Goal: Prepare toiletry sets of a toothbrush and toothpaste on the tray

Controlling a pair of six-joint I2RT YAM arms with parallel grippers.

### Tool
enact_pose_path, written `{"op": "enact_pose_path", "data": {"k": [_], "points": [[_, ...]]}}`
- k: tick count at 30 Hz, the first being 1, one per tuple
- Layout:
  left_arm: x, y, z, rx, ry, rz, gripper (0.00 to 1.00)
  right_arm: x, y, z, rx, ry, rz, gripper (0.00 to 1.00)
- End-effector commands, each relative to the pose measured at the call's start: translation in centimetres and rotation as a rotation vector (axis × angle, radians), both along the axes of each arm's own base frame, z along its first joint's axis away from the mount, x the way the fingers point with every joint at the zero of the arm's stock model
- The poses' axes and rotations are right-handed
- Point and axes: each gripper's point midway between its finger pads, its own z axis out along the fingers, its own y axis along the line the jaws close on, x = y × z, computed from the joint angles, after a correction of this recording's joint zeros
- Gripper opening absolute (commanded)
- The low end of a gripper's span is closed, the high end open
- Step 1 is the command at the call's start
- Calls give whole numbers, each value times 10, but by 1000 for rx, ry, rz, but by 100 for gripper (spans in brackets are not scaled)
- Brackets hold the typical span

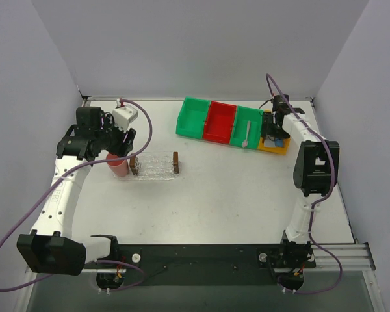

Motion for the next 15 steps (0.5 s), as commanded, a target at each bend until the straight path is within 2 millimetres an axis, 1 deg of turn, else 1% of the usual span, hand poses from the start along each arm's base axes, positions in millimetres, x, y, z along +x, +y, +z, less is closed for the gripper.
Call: {"op": "enact_pose_path", "data": {"k": [1, 5, 10, 13, 14, 15], "points": [[6, -3, 9, -4, -54, -6, 65, 5, 4, 1, 27, 8, 8, 57], [6, -2, 11, -1, -59, -6, 65, 3, 10, -6, 54, 31, 31, 56], [6, -3, 10, -1, -58, -8, 65, 0, 10, -13, 51, 57, 41, 53], [6, -3, 11, -2, -59, -6, 65, -1, 9, -15, 48, 64, 39, 49], [6, -3, 11, -2, -59, -6, 65, -1, 9, -15, 49, 65, 40, 44], [6, -3, 11, -2, -61, -7, 65, -1, 8, -13, 49, 62, 37, 43]]}}
